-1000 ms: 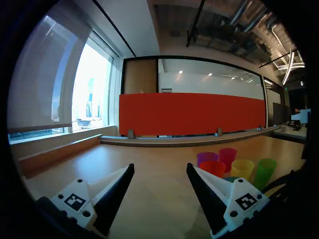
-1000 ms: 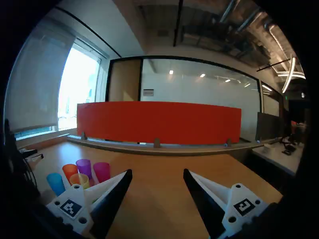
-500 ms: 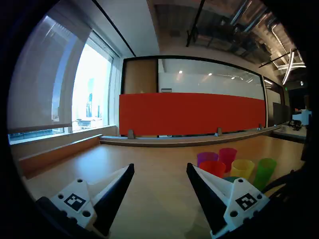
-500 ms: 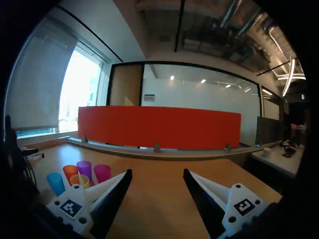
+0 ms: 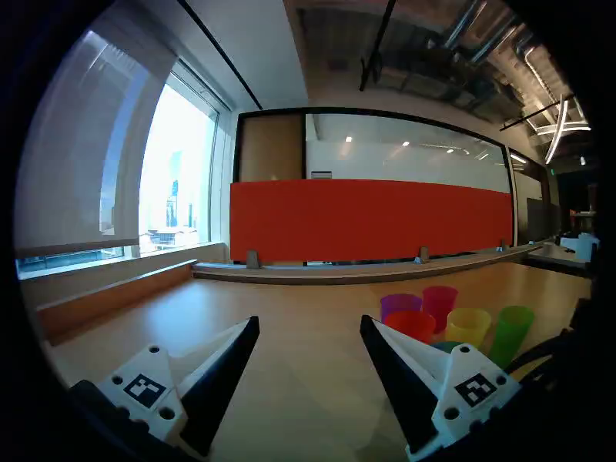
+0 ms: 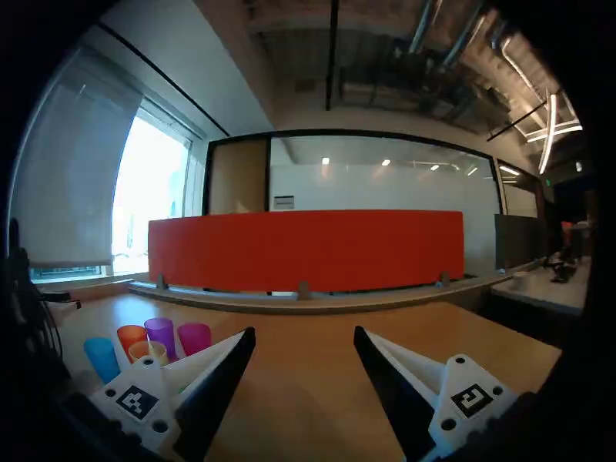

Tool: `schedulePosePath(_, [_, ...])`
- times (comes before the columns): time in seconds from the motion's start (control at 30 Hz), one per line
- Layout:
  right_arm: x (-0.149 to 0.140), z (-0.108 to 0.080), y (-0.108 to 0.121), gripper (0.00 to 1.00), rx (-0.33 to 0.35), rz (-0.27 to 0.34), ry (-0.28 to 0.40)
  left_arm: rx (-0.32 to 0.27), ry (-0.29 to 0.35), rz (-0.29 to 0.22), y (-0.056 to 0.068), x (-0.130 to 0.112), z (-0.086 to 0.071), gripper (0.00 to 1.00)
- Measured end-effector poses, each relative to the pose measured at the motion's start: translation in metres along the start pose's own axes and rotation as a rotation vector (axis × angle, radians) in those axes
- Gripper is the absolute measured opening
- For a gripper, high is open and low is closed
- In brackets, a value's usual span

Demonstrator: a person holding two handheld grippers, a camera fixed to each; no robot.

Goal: Pour water

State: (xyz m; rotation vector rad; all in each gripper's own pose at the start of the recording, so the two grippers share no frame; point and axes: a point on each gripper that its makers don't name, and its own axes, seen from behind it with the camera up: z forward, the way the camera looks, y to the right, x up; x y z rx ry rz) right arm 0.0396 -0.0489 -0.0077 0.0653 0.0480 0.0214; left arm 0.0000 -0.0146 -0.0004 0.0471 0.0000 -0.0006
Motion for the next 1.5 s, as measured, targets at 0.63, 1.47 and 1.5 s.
schedulePosePath(0.63, [-0.019, 0.000, 0.045, 0.99, -0.069, -0.002, 0.002, 0.000, 0.000, 0.000, 0.001, 0.000, 0.000, 0.98])
schedulePosePath(1.47, [-0.038, 0.003, 0.052, 0.99, -0.074, -0.017, -0.044, 0.000, 0.000, 0.000, 0.000, 0.000, 0.001, 0.98])
schedulePosePath(1.5, [-0.039, 0.003, 0.052, 0.99, -0.075, -0.018, -0.047, 0.000, 0.000, 0.000, 0.000, 0.000, 0.001, 0.97])
